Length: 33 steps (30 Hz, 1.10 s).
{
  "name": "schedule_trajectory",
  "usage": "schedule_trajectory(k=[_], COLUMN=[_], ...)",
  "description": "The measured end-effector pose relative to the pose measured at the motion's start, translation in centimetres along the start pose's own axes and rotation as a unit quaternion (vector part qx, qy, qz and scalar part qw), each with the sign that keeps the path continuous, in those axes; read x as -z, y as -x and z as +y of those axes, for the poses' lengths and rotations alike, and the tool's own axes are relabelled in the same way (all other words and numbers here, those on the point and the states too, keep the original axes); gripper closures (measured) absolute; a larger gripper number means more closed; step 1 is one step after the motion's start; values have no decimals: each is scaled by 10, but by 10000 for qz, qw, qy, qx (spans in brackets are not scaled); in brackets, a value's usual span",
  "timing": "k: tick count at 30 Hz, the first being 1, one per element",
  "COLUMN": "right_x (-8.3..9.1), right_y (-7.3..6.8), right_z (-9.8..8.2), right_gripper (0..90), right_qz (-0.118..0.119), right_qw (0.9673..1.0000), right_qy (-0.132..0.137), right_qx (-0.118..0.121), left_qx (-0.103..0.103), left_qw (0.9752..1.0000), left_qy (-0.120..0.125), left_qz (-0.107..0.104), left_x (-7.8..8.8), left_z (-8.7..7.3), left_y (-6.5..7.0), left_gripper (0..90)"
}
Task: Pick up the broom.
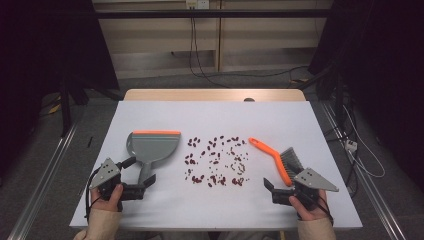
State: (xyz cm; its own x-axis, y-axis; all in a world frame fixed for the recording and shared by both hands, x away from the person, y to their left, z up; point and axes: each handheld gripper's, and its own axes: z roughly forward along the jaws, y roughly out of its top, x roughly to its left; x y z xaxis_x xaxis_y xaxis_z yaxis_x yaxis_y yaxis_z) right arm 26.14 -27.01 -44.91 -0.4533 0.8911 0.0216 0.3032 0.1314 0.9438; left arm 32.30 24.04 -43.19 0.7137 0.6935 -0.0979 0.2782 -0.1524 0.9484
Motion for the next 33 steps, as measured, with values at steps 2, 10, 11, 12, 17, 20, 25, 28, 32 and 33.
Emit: schedule_trajectory(k=[2,10,11,12,17,20,25,28,32,33], right_x=[0,-1,-1,-2,-3,-4,-9,-13,-15,-16], right_y=[1,2,2,2,6,9,14,18,21,22], right_z=[0,1,2,2,7,10,15,19,21,21], right_gripper=[28,27,27,27,29,32,34,34,35,35], right_qz=[-3,-14,-1,13,-10,3,-49,-55,-48,-50], right_qw=[10000,10000,10000,10000,10000,10000,10000,10000,9999,9999], right_qy=[3,33,24,31,78,71,16,-14,-36,-39], right_qx=[-1,33,25,30,16,-2,-27,-67,-97,-110], left_qx=[-11,0,1,1,6,0,4,17,19,26], left_qw=[10000,10000,10000,10000,10000,10000,10000,10000,10000,10000], left_qy=[-9,-8,-8,-7,-8,3,-16,-17,-24,-29], left_qz=[-5,15,17,14,18,17,17,28,10,2], left_x=[0,0,0,0,0,0,0,0,0,-1], left_z=[0,0,0,0,0,0,-1,-1,-1,-2], left_y=[0,0,0,0,0,0,0,-1,-1,-1], left_gripper=[31,31,32,31,32,31,31,32,32,32])
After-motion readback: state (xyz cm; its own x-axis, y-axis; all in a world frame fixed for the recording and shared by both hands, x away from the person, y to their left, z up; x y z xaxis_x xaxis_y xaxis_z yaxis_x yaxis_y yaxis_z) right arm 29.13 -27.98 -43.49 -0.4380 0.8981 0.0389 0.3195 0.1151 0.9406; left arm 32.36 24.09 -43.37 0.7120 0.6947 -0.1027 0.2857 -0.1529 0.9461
